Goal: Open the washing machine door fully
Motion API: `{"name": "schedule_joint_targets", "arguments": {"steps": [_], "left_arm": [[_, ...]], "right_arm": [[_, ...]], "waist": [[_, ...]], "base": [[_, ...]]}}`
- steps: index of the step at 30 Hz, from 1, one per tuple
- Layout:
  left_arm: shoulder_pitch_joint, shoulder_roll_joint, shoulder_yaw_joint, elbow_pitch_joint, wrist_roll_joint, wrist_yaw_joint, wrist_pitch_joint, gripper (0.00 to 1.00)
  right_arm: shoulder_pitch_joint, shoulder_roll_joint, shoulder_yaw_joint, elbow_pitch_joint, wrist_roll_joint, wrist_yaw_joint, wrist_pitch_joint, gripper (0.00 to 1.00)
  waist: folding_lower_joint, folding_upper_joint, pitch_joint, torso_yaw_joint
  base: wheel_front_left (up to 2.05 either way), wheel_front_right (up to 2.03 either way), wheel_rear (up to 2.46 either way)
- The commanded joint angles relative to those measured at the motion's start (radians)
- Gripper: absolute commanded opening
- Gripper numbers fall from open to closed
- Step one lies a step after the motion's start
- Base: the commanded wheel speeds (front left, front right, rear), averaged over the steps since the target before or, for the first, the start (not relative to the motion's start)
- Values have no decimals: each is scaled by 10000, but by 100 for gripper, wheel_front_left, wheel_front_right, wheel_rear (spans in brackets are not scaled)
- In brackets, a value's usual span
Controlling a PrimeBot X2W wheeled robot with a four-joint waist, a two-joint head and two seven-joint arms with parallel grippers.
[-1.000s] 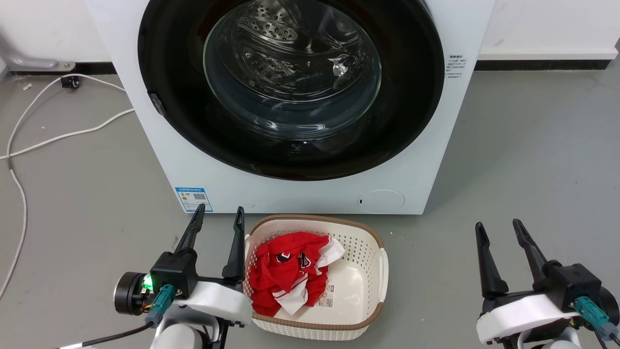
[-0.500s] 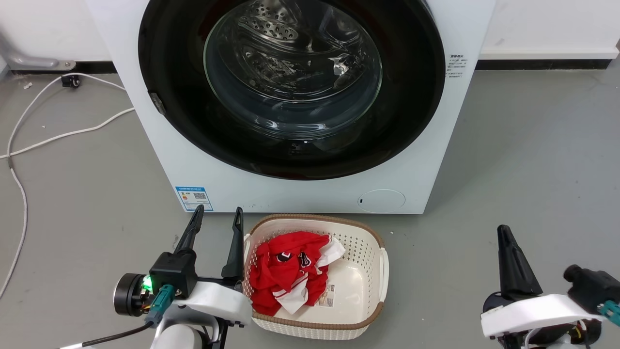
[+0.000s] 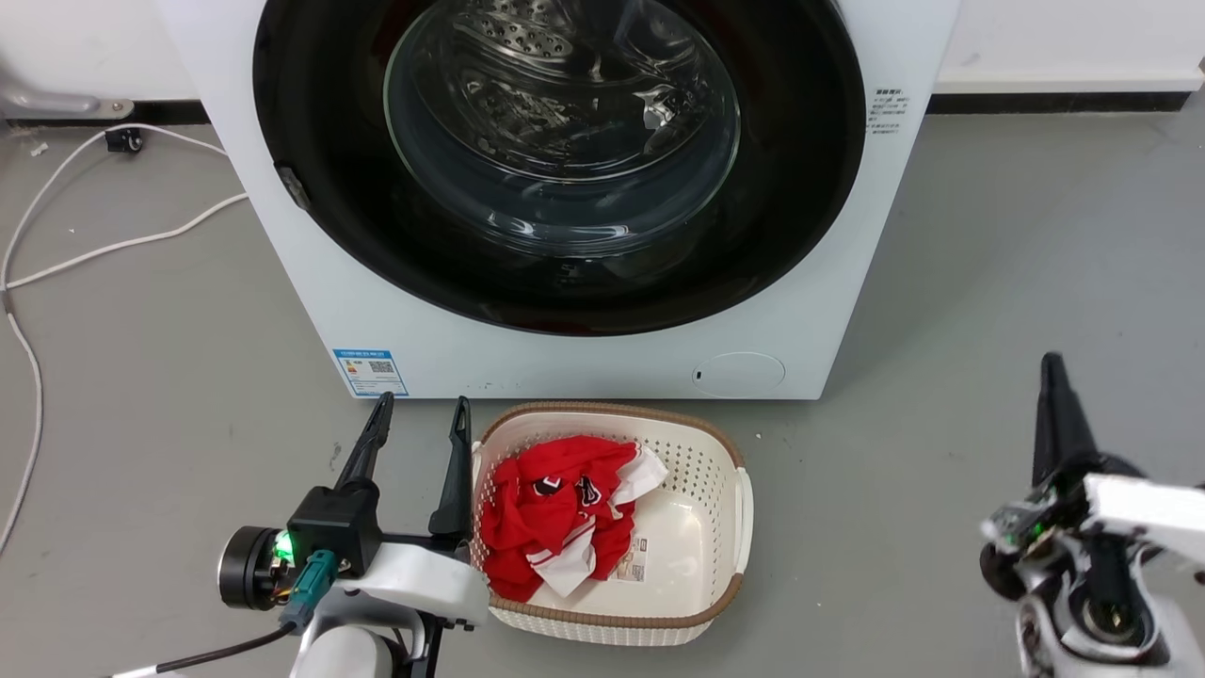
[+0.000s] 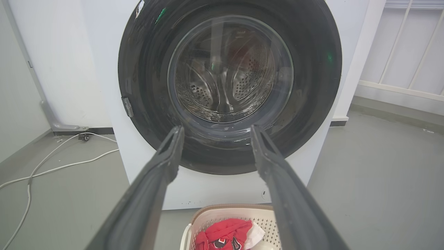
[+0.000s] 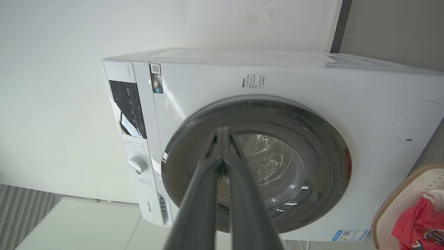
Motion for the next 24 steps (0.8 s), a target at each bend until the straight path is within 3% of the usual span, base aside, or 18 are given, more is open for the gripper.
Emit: {"name": "schedule_joint_targets", "arguments": {"steps": [1, 10, 17, 24], "left_arm": [[-165, 12, 17, -71, 15, 64, -28, 100], [-503, 11, -39, -245, 18, 106, -28, 100], [-950, 12, -152, -489, 46, 166, -26, 100], [-1318, 11, -237, -711, 80, 206, -28, 100]], "right_arm": [[-495, -57, -260, 184, 580, 0, 219, 0], [-3455, -1310, -648, 2012, 2000, 0, 1023, 0], [-6233, -2584, 201, 3602, 1753, 0, 1710, 0], [-8828, -3309, 1310, 5136, 1230, 0, 2800, 0]], "waist": [[0, 0, 114, -16], [0, 0, 762, 21], [0, 0, 1500, 212], [0, 0, 2112, 403]], "base": [[0, 0, 0], [0, 0, 0], [0, 0, 0], [0, 0, 0]]}}
